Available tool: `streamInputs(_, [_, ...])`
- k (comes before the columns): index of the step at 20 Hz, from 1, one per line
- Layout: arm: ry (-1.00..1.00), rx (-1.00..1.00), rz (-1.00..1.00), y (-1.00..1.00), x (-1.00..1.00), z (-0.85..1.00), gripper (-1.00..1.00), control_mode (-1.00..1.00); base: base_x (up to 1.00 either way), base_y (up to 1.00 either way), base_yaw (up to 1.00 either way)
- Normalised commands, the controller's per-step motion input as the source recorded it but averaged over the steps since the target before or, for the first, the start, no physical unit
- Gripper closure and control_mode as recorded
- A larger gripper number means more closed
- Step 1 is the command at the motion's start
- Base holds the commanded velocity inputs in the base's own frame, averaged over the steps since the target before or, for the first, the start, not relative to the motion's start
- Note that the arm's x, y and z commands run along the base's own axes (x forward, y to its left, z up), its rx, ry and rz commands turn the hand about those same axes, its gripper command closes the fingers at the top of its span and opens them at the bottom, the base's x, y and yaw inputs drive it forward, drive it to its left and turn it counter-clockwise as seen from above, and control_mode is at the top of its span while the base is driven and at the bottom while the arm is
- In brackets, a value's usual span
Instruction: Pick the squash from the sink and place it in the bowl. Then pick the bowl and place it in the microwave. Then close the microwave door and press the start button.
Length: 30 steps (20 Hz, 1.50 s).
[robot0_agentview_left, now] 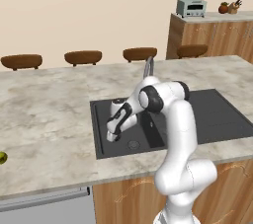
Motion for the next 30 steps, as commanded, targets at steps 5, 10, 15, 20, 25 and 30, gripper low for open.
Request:
streamInputs(5, [0.00,-0.02,0.00,0.12,0.39,-0.35,-1.00,-1.00,0.00,0.00,0.00])
streamInputs(10, [0.00,0.00,0.00,0.00,0.18,-0.21,1.00,-1.00,0.00,0.00,0.00])
streamInputs(15, [0.00,0.00,-0.02,-0.08,-0.01,0.00,1.00,-1.00,0.00,0.00,0.00])
streamInputs(20, [0.00,0.00,-0.02,-0.33,-0.07,0.08,1.00,-1.00,0.00,0.00,0.00])
streamInputs(25, [-0.08,0.00,0.00,-0.40,-0.44,0.84,1.00,-1.00,0.00,0.00,0.00])
streamInputs(30, [-0.12,-0.01,0.00,-0.08,-0.59,1.00,1.00,-1.00,0.00,0.00,0.00])
